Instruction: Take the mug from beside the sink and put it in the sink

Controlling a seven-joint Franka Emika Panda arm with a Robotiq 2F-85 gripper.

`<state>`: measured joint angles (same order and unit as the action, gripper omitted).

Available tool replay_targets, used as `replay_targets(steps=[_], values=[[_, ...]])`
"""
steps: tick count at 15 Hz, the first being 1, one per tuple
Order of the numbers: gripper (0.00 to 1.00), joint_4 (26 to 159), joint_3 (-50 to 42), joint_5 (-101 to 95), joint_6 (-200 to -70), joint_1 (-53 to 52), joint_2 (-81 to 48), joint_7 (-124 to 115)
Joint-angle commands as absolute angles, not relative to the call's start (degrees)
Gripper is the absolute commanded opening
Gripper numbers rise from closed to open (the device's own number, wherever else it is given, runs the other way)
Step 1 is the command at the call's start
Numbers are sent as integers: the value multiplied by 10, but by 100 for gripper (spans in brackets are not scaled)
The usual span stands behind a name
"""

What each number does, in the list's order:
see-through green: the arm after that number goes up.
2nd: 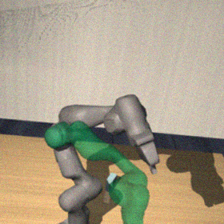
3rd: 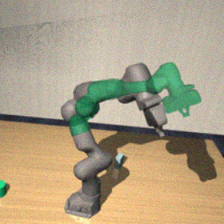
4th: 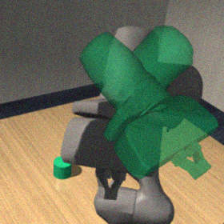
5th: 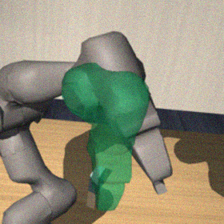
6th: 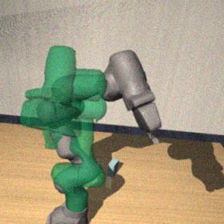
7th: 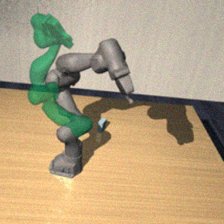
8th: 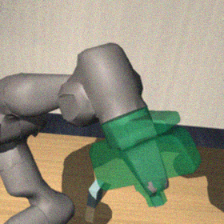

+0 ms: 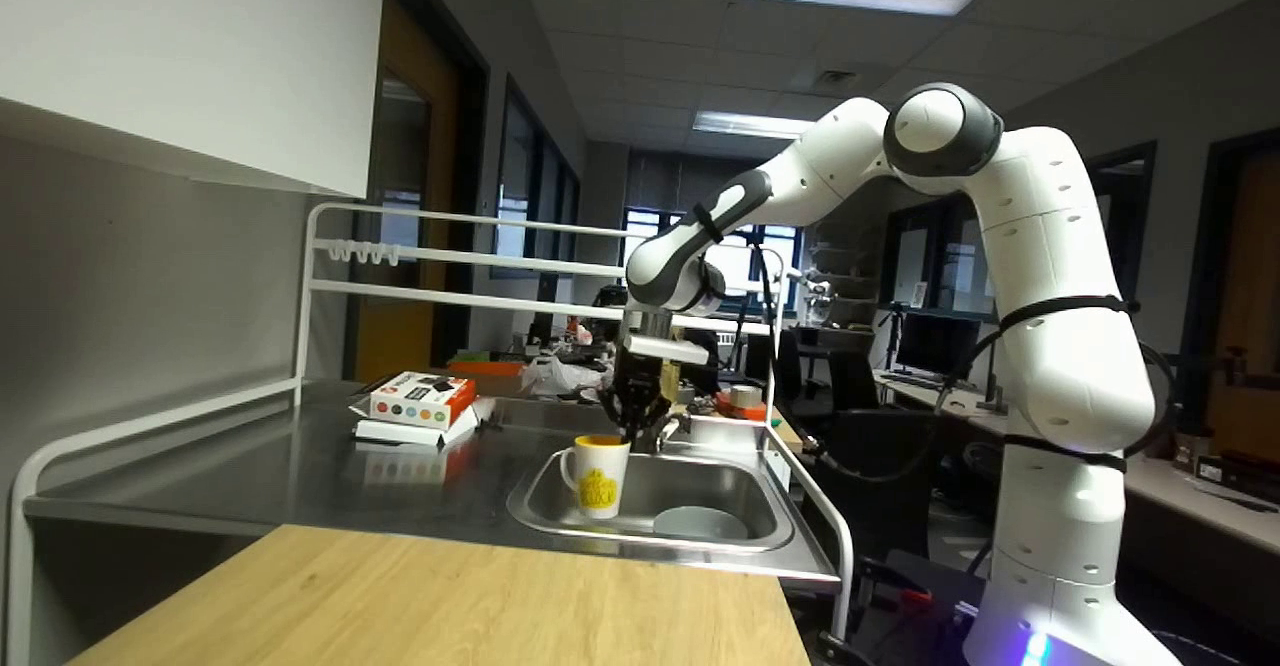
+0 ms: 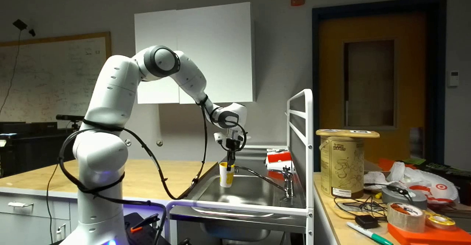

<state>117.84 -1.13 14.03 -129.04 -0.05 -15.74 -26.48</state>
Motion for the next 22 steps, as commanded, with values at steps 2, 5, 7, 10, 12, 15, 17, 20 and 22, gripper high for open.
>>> replay_targets(steps=[2,5,7,10,12,15,17,20,22], values=[[6,1186,-35,97,-1295,-23,-161,-370],[6,1179,-35,90,-1289,-26,-176,-400],[6,1175,-33,91,-1288,-28,-184,-412],[6,1170,-25,107,-1300,-24,-198,-392],[5,1166,-21,117,-1310,-22,-210,-379],[4,1162,-16,131,-1331,-18,-233,-355],[4,1157,-14,141,-1344,-16,-254,-336],[4,1149,-14,154,-1355,-15,-285,-317],[4,1144,-14,162,-1360,-13,-302,-308]])
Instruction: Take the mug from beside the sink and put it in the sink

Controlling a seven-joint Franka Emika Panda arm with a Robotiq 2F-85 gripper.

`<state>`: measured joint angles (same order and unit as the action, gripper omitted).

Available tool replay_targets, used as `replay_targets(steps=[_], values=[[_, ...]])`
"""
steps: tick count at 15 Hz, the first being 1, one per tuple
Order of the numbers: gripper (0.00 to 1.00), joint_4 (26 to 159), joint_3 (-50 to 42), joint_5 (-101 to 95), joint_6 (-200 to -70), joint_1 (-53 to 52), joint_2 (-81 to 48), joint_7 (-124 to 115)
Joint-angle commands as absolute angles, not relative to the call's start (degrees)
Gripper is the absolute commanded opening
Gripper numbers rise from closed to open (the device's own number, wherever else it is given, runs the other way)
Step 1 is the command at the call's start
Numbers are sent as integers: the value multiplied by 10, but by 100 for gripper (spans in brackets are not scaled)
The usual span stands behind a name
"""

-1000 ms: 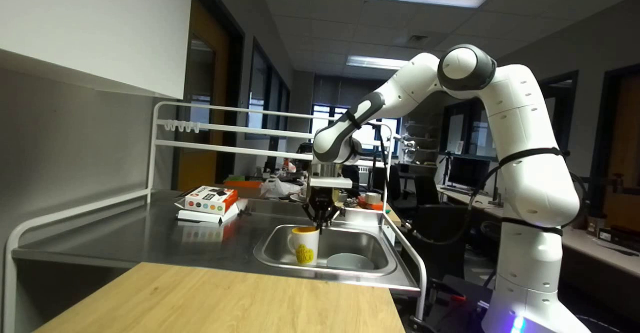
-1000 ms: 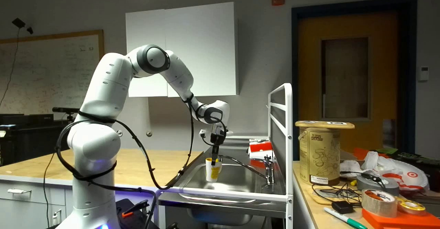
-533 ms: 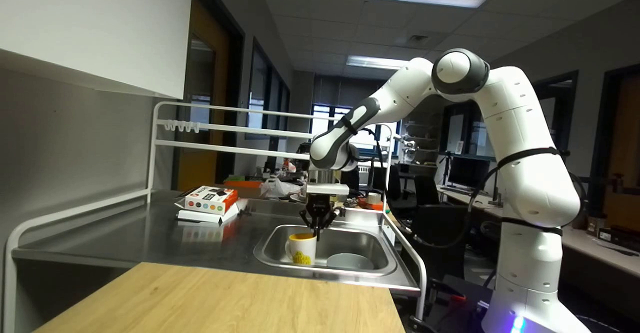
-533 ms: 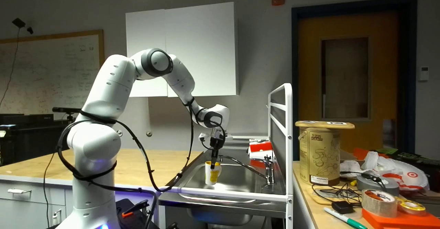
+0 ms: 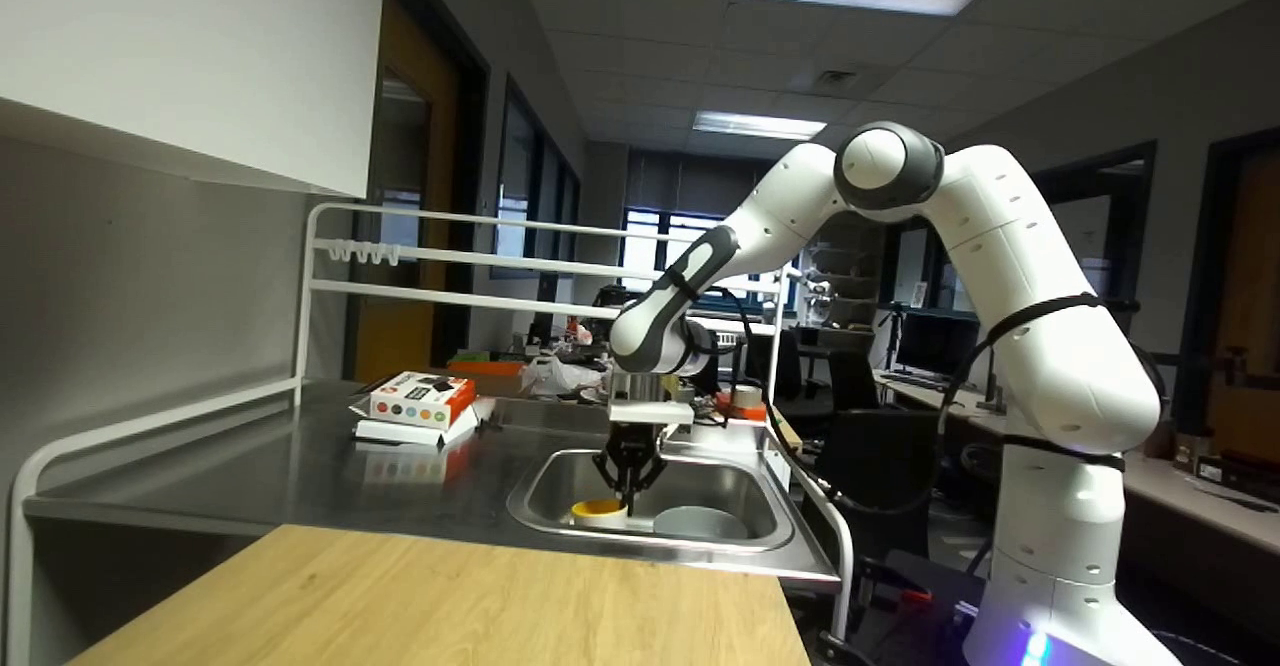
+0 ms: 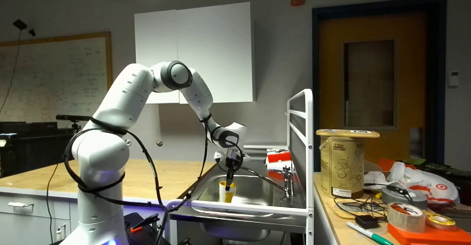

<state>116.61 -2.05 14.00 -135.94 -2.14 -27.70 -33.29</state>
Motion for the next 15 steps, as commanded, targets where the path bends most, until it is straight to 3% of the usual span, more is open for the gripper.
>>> replay_targets(steps=[1,7,8,10,15], values=[[4,1142,-14,166,-1361,-13,-308,-304],[5,1130,-17,178,-1358,-11,-316,-292],[31,1129,-16,178,-1355,-11,-316,-291],[36,1127,-17,178,-1352,-10,-315,-291],[74,1126,-17,178,-1350,-9,-313,-288]])
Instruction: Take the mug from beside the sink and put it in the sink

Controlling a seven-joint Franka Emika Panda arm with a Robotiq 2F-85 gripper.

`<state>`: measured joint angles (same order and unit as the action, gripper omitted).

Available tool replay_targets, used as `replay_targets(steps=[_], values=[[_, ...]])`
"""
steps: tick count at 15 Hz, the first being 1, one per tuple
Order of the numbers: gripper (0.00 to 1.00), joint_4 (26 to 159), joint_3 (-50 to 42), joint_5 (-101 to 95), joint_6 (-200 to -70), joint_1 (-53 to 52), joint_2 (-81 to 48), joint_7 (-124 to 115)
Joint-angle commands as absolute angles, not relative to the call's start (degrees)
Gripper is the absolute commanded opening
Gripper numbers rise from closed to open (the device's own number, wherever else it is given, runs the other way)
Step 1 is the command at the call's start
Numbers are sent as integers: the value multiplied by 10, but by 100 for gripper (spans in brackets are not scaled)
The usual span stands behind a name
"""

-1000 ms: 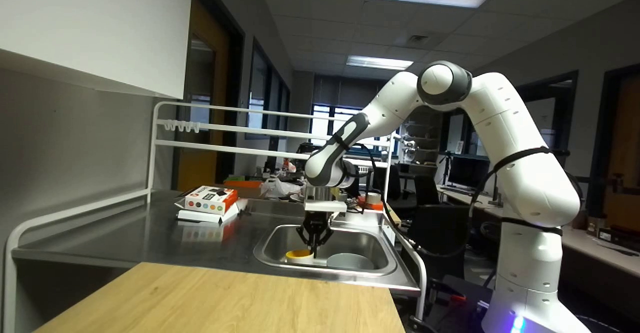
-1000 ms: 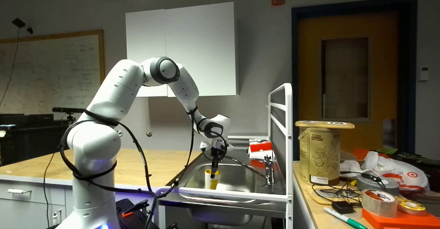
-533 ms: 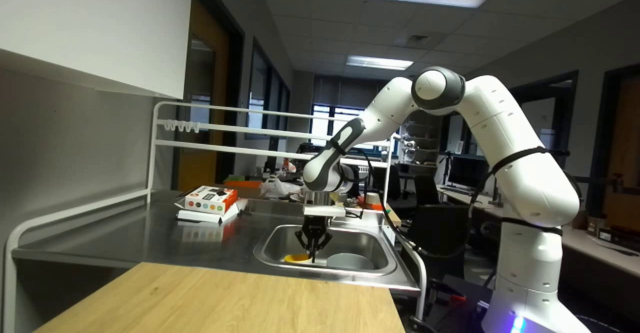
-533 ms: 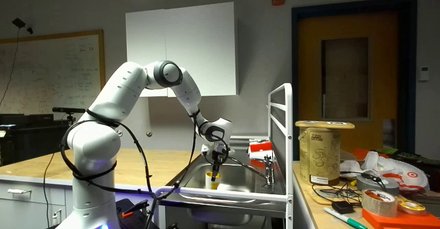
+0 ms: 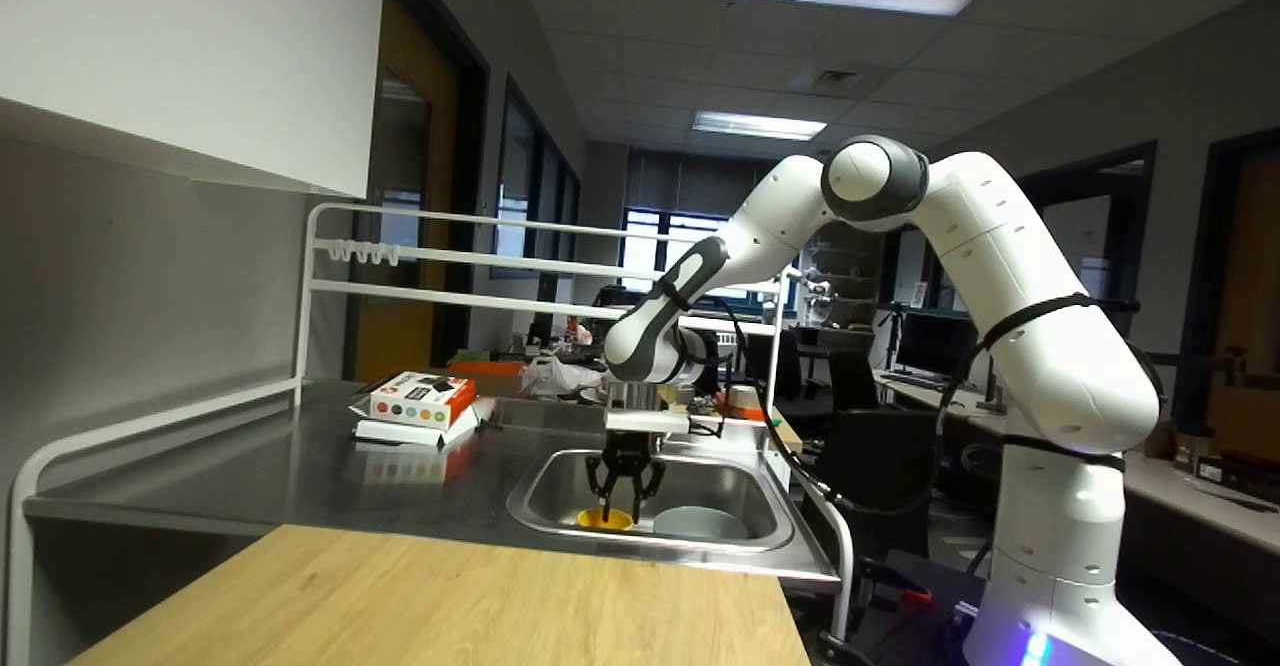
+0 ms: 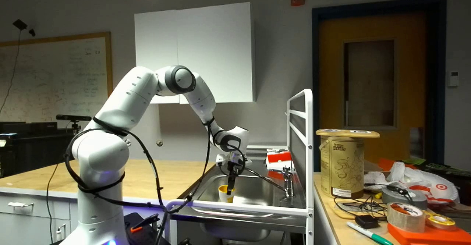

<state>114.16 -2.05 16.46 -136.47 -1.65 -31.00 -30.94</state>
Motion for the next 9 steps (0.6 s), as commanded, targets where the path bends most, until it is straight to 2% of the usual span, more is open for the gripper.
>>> replay_targets(steps=[1,4,9], values=[[82,1126,-17,178,-1350,-8,-312,-286],[100,1125,-14,179,-1347,-4,-310,-268],[100,1121,-12,180,-1341,-1,-310,-242]])
